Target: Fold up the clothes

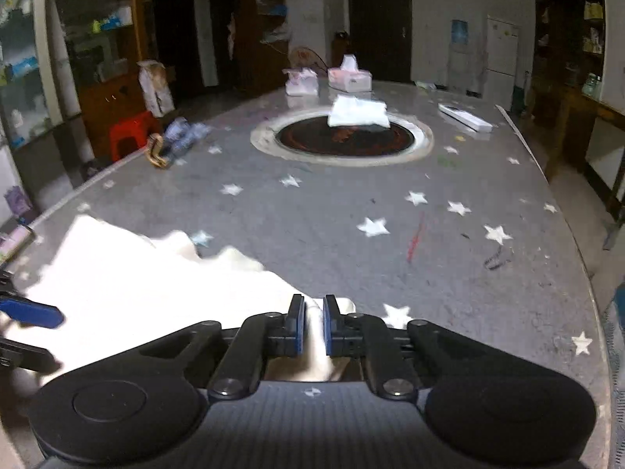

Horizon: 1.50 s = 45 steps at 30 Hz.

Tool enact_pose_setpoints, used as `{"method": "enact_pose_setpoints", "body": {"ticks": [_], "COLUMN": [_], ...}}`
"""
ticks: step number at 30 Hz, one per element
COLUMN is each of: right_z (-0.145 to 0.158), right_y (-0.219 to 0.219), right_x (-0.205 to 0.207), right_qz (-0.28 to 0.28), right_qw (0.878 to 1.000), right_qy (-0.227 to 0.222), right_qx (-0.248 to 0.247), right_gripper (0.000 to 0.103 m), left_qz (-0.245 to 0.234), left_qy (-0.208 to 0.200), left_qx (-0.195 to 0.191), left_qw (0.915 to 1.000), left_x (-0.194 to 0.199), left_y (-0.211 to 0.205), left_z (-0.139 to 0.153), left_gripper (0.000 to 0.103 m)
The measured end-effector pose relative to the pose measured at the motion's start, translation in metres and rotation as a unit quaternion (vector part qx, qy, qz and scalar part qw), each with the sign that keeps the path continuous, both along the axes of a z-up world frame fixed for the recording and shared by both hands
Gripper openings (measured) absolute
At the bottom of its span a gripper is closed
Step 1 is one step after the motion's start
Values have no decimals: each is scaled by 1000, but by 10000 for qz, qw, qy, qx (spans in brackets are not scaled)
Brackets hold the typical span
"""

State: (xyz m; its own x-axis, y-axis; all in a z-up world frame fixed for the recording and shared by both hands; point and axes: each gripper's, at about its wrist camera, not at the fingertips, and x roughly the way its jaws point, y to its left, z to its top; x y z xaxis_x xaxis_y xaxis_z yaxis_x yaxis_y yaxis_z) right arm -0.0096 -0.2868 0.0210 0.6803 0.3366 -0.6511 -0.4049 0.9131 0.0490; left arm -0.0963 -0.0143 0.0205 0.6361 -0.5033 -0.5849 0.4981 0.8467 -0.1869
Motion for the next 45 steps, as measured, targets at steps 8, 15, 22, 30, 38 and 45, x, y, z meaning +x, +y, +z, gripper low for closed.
{"method": "enact_pose_setpoints", "body": {"ticks": [8,15,22,30,38,45], "right_z": [22,19,2,0,3,20], "right_y": [8,41,57,67,76,70], "right_x": [-7,1,18,20,21,-7], "right_qz": [102,793,738,667,593,775], "right_qw": [9993,9964,9966,9973,9981,9968], "right_qy": [-335,23,200,201,132,-82], "right_qx": [131,291,312,221,101,154], "right_gripper": [16,16,18,22,31,31], "left_qz": [-13,370,843,1212,1405,1409], "left_qy": [97,204,463,467,487,343], "left_qx": [-116,-345,-312,-216,-252,-341], "left_qw": [9999,9985,9949,9913,9886,9888], "left_x": [3,46,92,99,98,83], "left_y": [4,5,3,6,14,13], "left_z": [7,23,10,0,-1,9], "left_gripper": [47,47,47,47,47,50]}}
